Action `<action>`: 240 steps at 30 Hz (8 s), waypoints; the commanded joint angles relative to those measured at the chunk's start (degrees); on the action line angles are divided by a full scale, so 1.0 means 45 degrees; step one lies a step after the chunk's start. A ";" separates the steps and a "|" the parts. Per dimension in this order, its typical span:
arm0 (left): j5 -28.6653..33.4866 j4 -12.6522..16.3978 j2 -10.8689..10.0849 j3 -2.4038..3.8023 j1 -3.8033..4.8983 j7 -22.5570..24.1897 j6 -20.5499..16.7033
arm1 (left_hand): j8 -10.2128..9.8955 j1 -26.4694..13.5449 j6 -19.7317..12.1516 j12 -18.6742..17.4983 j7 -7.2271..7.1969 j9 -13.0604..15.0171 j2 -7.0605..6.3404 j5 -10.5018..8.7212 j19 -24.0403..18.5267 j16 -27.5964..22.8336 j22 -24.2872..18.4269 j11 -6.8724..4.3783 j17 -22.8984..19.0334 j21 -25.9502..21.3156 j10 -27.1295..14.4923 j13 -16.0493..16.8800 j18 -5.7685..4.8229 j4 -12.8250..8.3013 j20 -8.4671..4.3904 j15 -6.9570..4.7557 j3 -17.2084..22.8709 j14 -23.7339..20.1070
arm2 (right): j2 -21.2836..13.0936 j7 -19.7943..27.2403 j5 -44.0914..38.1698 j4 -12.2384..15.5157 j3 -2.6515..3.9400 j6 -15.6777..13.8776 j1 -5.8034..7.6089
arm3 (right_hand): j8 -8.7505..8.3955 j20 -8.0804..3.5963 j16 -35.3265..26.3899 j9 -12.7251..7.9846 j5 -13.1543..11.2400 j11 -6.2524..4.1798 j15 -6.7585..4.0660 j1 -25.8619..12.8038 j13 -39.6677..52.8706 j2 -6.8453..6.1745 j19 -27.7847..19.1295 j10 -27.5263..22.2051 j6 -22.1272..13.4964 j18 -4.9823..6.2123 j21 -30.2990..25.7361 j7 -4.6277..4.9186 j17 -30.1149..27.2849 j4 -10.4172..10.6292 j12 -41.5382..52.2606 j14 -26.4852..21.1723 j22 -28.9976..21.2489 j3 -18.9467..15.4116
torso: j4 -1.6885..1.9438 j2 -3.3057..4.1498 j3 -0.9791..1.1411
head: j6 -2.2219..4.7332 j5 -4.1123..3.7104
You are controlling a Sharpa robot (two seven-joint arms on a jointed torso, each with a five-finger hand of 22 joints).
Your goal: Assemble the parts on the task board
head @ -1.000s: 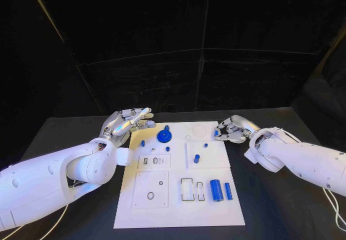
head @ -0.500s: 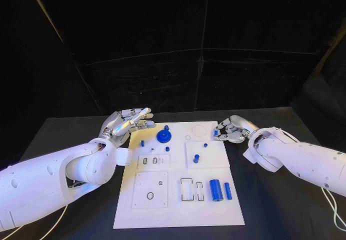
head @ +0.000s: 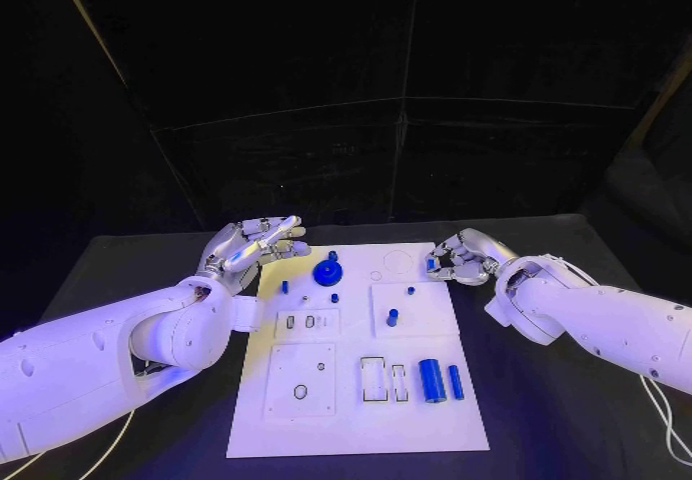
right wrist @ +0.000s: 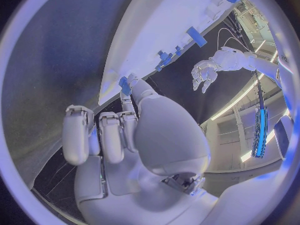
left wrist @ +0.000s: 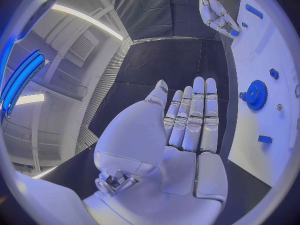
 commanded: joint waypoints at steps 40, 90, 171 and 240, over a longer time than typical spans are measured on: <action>-0.0074 -0.0881 0.0524 0.0018 0.0038 -0.0009 0.0178 | -0.0062 0.0189 0.0106 -0.0099 -0.0002 -0.0004 0.0054 0.0041 0.0053 -0.0091 -0.0021 0.0010 0.0036 -0.0038 0.0093 -0.0014 0.0080 -0.0133 0.0017 0.0042 0.0049 0.0056 | 0.3774 -0.4752 -0.3484 0.2343 -0.0370 0.1127 0.0395 | 0.0010 -0.0141 0.0049 0.0021 -0.0276 -0.0110 -0.0145 -0.0273 0.2217 0.0264 -0.0010 0.0513 0.0055 -0.0120 0.0038 0.0010 0.2921 -0.0057 -0.0063 0.1237 0.0002 0.0426 | 0.0194 -0.0502 -0.0218 | -0.0598 0.0691; -0.0073 -0.0807 0.0502 0.0016 0.0042 0.0012 0.0178 | -0.0064 0.0189 0.0106 -0.0102 0.0000 -0.0005 0.0054 0.0040 0.0054 -0.0095 -0.0023 0.0011 0.0037 -0.0038 0.0094 -0.0014 0.0079 -0.0136 0.0017 0.0042 0.0051 0.0056 | 0.4528 -0.4778 -0.3919 0.1579 -0.0589 0.1805 -0.0372 | -0.0037 -0.0136 0.0030 -0.0005 -0.0221 -0.0083 -0.0129 -0.0382 0.2144 0.0163 -0.0025 0.0449 -0.0017 -0.0115 0.0021 0.0041 0.2871 -0.0125 -0.0141 0.1226 -0.0030 0.0549 | 0.0149 -0.0496 -0.0208 | -0.0943 0.0899; -0.0073 -0.0916 0.0452 0.0015 0.0042 -0.0054 0.0277 | -0.0087 0.0120 0.0113 -0.0139 0.0022 -0.0007 0.0048 0.0037 0.0061 -0.0137 -0.0041 0.0027 0.0054 -0.0050 0.0110 -0.0016 0.0073 -0.0127 0.0019 0.0053 0.0031 0.0059 | 0.4333 -0.4791 -0.4801 0.1851 -0.0591 0.0709 -0.0398 | -0.0755 0.0305 0.0013 -0.0133 -0.1265 0.0457 0.0342 -0.1970 0.1479 -0.1292 -0.0211 -0.0144 -0.2088 -0.0056 -0.0150 0.0612 0.2861 0.0538 -0.0781 0.1217 -0.0333 -0.0236 | 0.0148 -0.0495 -0.0201 | -0.1103 0.0873; -1.2542 -0.4021 0.3661 -0.2090 0.2585 -1.3216 0.6484 | 0.4670 -0.3275 0.0202 1.3407 -0.1911 0.4283 0.0150 -0.0028 0.6692 1.7545 1.4903 -0.2139 1.7587 1.3801 0.3376 1.3104 -0.1593 0.2078 -0.2329 -0.2272 -0.3182 0.5461 | -0.0358 -0.0257 0.2121 0.2928 -0.0536 -0.0069 0.1563 | -0.0145 0.0186 -0.0483 -0.0097 -0.0128 0.0314 0.0206 -0.1350 0.0665 -0.0632 -0.1043 -0.0817 -0.1841 0.0268 -0.0976 0.0459 0.1894 0.1258 -0.1556 0.0976 -0.2047 -0.2214 | 0.0198 -0.1317 0.0002 | -0.1582 0.1100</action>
